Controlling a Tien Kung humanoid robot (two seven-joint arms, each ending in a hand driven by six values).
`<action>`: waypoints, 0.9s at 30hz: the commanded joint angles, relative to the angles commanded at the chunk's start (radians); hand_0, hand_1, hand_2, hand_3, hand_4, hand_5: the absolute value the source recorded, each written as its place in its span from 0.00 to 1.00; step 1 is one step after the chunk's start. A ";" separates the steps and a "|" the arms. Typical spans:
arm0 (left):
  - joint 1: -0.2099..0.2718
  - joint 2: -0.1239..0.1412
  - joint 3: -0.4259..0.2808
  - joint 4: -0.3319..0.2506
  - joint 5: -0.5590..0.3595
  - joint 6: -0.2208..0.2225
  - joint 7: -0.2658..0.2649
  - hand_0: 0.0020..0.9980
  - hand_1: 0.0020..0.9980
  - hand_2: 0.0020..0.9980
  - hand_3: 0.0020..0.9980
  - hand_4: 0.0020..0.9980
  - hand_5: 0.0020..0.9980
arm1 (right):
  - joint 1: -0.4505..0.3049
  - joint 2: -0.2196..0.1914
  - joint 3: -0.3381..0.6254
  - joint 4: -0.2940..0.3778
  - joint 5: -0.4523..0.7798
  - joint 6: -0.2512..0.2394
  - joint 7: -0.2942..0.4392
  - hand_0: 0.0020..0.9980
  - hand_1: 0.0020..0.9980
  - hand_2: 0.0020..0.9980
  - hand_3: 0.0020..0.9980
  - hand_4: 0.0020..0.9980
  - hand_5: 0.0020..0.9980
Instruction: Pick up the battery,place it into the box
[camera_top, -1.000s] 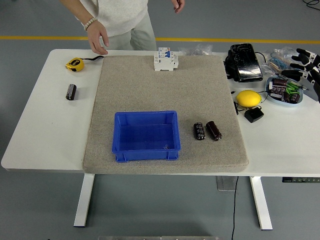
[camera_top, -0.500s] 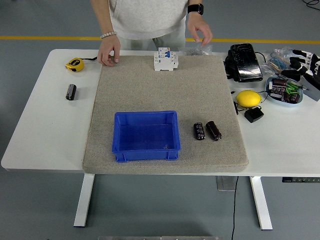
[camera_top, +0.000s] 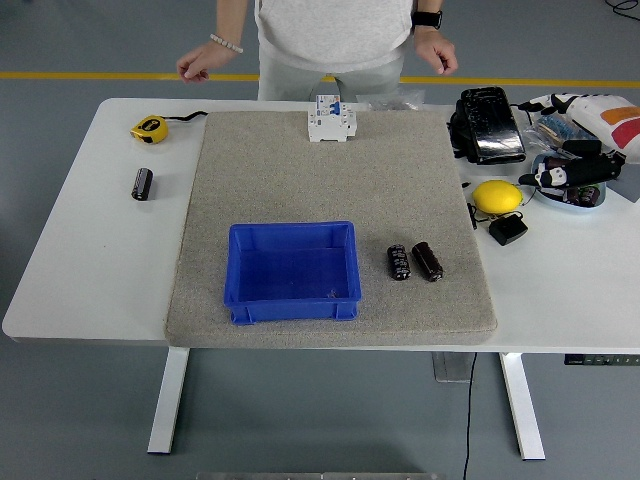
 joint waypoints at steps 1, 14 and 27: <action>0.000 0.000 0.000 0.000 0.000 0.001 0.000 0.77 0.80 0.85 0.76 0.76 0.53 | 0.019 0.000 -0.038 0.002 -0.045 -0.003 0.004 0.77 0.78 0.81 0.85 1.00 0.27; 0.009 0.001 0.002 -0.004 -0.001 0.008 0.005 0.77 0.79 0.84 0.76 0.76 0.53 | 0.189 0.135 -0.421 -0.103 -0.286 -0.040 0.030 0.74 0.74 0.78 0.83 1.00 0.18; 0.010 0.005 0.002 -0.006 0.005 0.015 0.007 0.76 0.77 0.83 0.75 0.76 0.53 | 0.233 0.240 -0.514 -0.194 -0.228 0.026 0.018 0.73 0.72 0.74 0.83 1.00 0.16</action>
